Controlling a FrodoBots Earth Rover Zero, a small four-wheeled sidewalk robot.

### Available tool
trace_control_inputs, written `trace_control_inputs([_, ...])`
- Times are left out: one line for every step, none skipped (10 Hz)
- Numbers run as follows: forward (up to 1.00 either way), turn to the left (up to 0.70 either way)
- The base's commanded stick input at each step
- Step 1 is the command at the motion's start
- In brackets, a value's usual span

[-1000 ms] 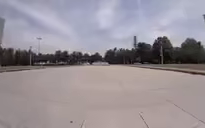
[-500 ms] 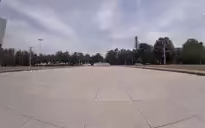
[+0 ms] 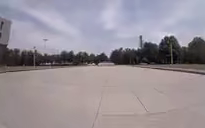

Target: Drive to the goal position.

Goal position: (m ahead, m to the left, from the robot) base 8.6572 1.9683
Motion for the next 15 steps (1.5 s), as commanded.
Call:
trace_control_inputs([1.0, 0.19])
trace_control_inputs([1.0, 0.34])
trace_control_inputs([1.0, 0.23])
trace_control_inputs([1.0, 0.11])
trace_control_inputs([1.0, 0.0])
trace_control_inputs([1.0, 0.0])
trace_control_inputs([1.0, 0.0])
trace_control_inputs([1.0, 0.0])
trace_control_inputs([1.0, 0.0])
trace_control_inputs([1.0, 0.0])
trace_control_inputs([1.0, 0.0])
trace_control_inputs([1.0, 0.0])
trace_control_inputs([1.0, 0.0])
trace_control_inputs([1.0, 0.0])
trace_control_inputs([1.0, 0.0])
